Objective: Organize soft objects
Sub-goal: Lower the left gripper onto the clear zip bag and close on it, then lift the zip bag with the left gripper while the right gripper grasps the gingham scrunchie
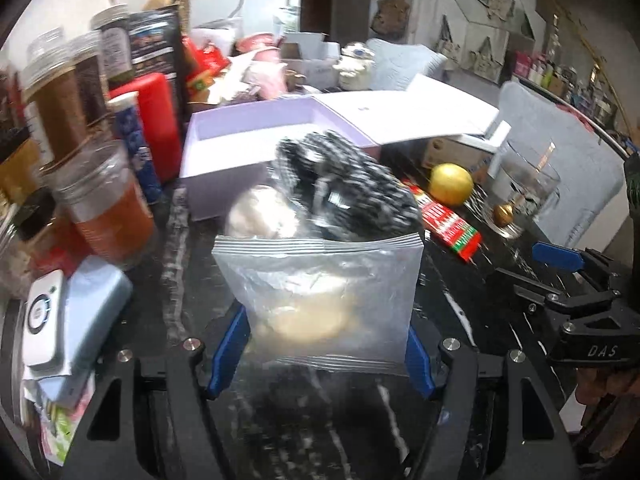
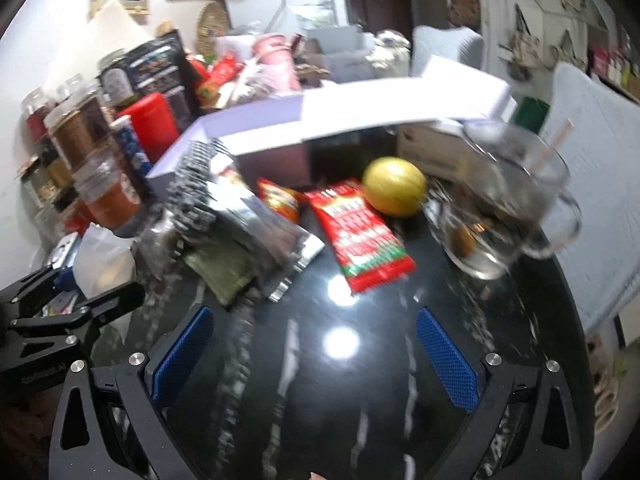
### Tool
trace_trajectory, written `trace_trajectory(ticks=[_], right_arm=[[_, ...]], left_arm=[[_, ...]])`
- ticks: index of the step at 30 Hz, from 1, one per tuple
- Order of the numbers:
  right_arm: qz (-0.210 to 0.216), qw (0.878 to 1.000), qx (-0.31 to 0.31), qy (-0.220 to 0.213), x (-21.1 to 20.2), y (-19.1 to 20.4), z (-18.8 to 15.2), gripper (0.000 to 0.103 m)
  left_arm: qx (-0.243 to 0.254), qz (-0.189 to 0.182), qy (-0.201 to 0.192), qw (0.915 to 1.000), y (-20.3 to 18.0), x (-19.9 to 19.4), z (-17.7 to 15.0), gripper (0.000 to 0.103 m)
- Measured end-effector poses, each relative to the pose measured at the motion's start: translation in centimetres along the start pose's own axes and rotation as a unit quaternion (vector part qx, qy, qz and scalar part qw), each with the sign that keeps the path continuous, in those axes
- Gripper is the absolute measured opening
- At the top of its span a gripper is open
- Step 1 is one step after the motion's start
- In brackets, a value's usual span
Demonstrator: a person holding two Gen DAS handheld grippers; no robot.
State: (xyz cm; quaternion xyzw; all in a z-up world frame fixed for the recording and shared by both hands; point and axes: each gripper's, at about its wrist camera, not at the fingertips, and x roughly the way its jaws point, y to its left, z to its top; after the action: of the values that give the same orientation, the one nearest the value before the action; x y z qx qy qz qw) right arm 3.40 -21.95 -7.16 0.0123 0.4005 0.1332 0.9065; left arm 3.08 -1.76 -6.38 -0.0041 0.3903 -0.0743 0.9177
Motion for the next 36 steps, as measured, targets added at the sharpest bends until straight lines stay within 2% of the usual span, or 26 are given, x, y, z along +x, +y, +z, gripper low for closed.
trace_trajectory(ticks=[2,7,13,18,20,23,25,26,28,36], right_arm=[[0.008,1.0,-0.01,-0.006,0.2,1.1,0.6,0.099],[0.011,0.999,-0.043,-0.027,1.1,3.5,2.1,0.081],[0.043,0.996,-0.065,-0.035,2.5,6.0,3.6,0.064],[0.045,0.995,-0.082,-0.034,3.9,7.8,4.8,0.054],[0.045,0.995,-0.087,-0.035,4.4,8.3,5.1,0.054],[0.02,0.994,-0.102,-0.04,5.3,9.1,5.4,0.052],[0.001,0.992,-0.115,-0.048,5.5,9.4,5.5,0.032],[-0.001,0.992,-0.118,-0.05,5.5,9.4,5.5,0.029],[0.002,0.991,-0.12,-0.05,5.5,9.4,5.6,0.025],[0.011,0.991,-0.116,-0.066,3.7,8.8,5.0,0.025]], left_arm=[[-0.012,0.006,-0.007,0.9999,1.0,-0.3,0.0,0.068],[-0.034,0.014,-0.023,0.9991,3.3,-1.0,-0.2,0.068],[-0.054,0.014,-0.033,0.9979,5.1,-1.3,-0.3,0.068],[-0.064,0.02,-0.036,0.9971,6.6,-1.0,0.1,0.068],[-0.069,0.021,-0.036,0.9967,7.2,-0.7,0.2,0.068],[-0.075,0.023,-0.035,0.9963,7.9,-0.3,0.3,0.068],[-0.078,0.023,-0.033,0.9961,8.2,0.0,0.3,0.068],[-0.08,0.023,-0.032,0.996,8.3,0.1,0.4,0.068],[-0.083,0.022,-0.032,0.9959,8.4,0.3,0.5,0.068],[-0.082,0.012,-0.038,0.9958,7.6,-0.3,0.8,0.068]])
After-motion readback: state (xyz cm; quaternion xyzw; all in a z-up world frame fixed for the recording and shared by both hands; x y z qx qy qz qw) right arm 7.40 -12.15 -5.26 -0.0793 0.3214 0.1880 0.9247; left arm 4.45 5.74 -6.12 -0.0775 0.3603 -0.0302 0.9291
